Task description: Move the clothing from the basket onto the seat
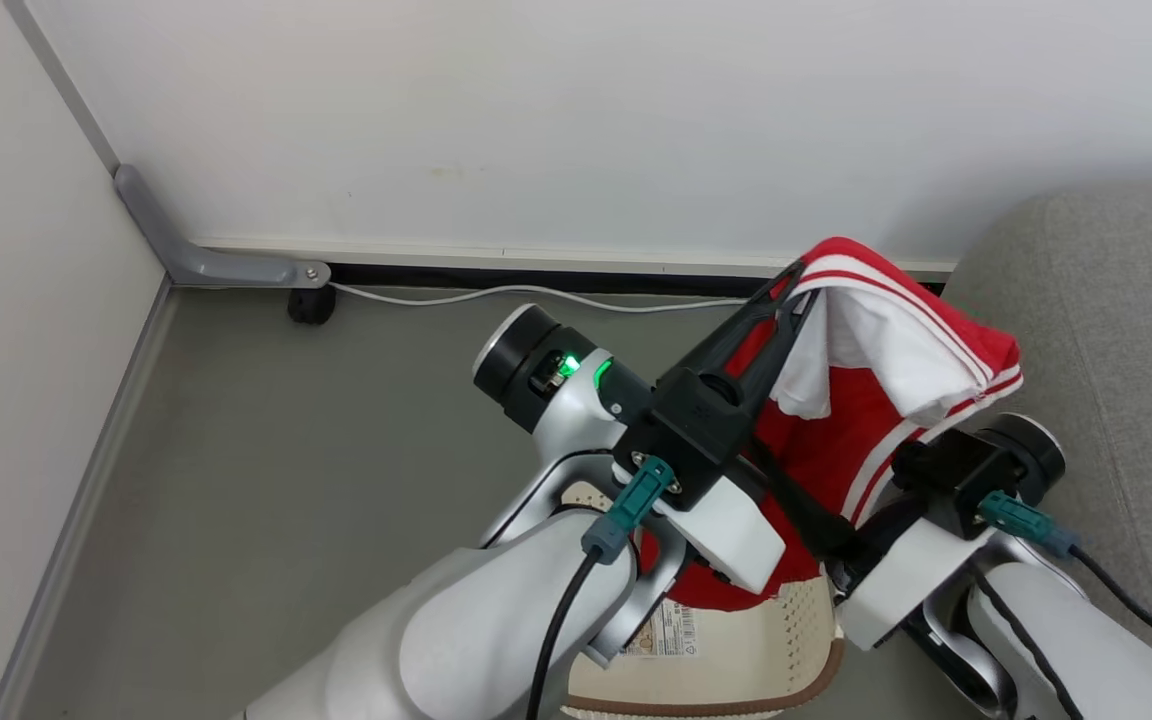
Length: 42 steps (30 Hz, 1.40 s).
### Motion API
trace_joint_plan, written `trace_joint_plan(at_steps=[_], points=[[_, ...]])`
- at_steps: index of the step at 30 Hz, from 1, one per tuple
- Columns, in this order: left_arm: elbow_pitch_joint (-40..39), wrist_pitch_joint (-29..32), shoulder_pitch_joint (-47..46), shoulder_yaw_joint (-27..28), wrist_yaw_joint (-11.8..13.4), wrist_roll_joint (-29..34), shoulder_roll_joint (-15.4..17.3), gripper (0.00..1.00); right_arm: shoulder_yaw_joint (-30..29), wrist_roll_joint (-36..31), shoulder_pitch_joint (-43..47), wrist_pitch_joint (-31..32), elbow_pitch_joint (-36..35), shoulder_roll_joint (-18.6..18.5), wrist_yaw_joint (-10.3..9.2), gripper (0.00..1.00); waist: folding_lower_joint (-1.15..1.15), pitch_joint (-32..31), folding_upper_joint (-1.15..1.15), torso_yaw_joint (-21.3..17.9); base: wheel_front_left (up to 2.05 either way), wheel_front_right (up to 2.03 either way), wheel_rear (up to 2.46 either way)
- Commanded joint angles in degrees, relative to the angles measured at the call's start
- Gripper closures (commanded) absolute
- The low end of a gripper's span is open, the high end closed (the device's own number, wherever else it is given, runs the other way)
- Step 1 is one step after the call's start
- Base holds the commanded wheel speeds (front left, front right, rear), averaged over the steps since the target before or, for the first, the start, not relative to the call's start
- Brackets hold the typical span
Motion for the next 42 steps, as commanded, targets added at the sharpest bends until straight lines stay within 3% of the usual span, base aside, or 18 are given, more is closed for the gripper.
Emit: trace_joint_plan(at_steps=[1,6,7,9,10,19,20,21,22,23,24,33,42], points=[[-0.9,-0.7,-3.4,1.2,-0.3,-0.3,-0.1,1.00,0.9,-0.7,-1.8,-0.2,0.7,0.6,0.16,0.00,0.00,0.0,0.00,0.7,0.00,0.00,0.00],[-0.4,-1.4,-3.8,-0.9,-0.7,-1.7,-0.5,1.00,2.4,-1.9,-3.6,-0.2,6.0,3.4,0.16,0.00,0.00,-0.2,0.00,2.1,0.00,0.00,0.00],[-0.2,-1.5,-3.9,-1.3,-0.7,-2.0,-0.6,1.00,2.8,-2.0,-4.0,-0.2,6.9,4.0,0.16,0.12,0.00,-0.3,0.00,2.3,0.00,0.00,0.00],[0.2,-1.8,-4.0,-1.9,-0.7,-2.7,-0.6,1.00,3.1,-2.0,-4.5,-0.2,8.3,5.0,0.16,0.97,0.00,-0.3,0.00,2.6,0.00,0.00,0.00],[0.5,-2.0,-4.0,-2.2,-0.6,-3.0,-0.6,1.00,3.4,-1.7,-4.7,-0.2,8.9,5.3,0.16,1.00,0.00,-0.3,0.00,2.7,0.00,0.00,0.00],[3.3,-3.7,-3.2,-2.6,0.4,-4.9,-0.7,1.00,2.2,1.4,-3.8,-0.2,7.1,4.5,0.16,1.00,0.00,-0.1,0.00,1.3,0.00,0.00,0.00],[3.8,-3.8,-2.9,-2.6,0.3,-5.1,-0.7,0.89,1.8,1.9,-3.4,-0.2,6.7,4.1,0.16,1.00,0.00,0.0,0.00,1.0,0.00,0.00,0.00],[4.3,-3.9,-2.6,-2.6,0.2,-5.4,-0.7,0.72,1.2,2.4,-3.0,-0.2,6.1,3.7,0.16,1.00,0.00,0.0,0.00,0.6,0.00,0.00,0.00],[4.3,-3.9,-2.6,-2.6,0.2,-5.4,-0.7,0.72,1.2,2.4,-3.0,-0.2,6.1,3.7,0.16,1.00,0.00,0.0,0.00,0.6,0.00,0.00,0.00],[4.7,-4.0,-2.3,-2.5,0.1,-5.7,-0.7,0.21,0.7,2.8,-2.6,-0.2,5.5,3.3,0.16,1.00,0.00,0.1,0.00,0.2,0.00,0.00,0.00],[5.2,-4.1,-1.9,-2.6,-0.2,-6.1,-0.7,0.00,0.0,3.4,-2.1,-0.2,4.9,2.8,0.16,1.00,0.00,0.2,0.00,-0.3,0.00,0.00,0.00],[10.2,-4.9,0.7,-3.2,-5.7,-10.2,-0.7,0.00,-9.6,7.0,2.2,-0.2,-1.1,-4.0,0.16,1.00,0.00,1.2,0.00,-6.2,0.00,0.00,0.00],[15.6,-5.5,1.8,-4.0,-12.4,-12.5,-0.7,0.00,-17.5,8.1,3.8,-0.2,-4.0,-6.8,0.16,1.00,0.00,1.7,0.00,-14.5,0.00,0.00,0.00]])
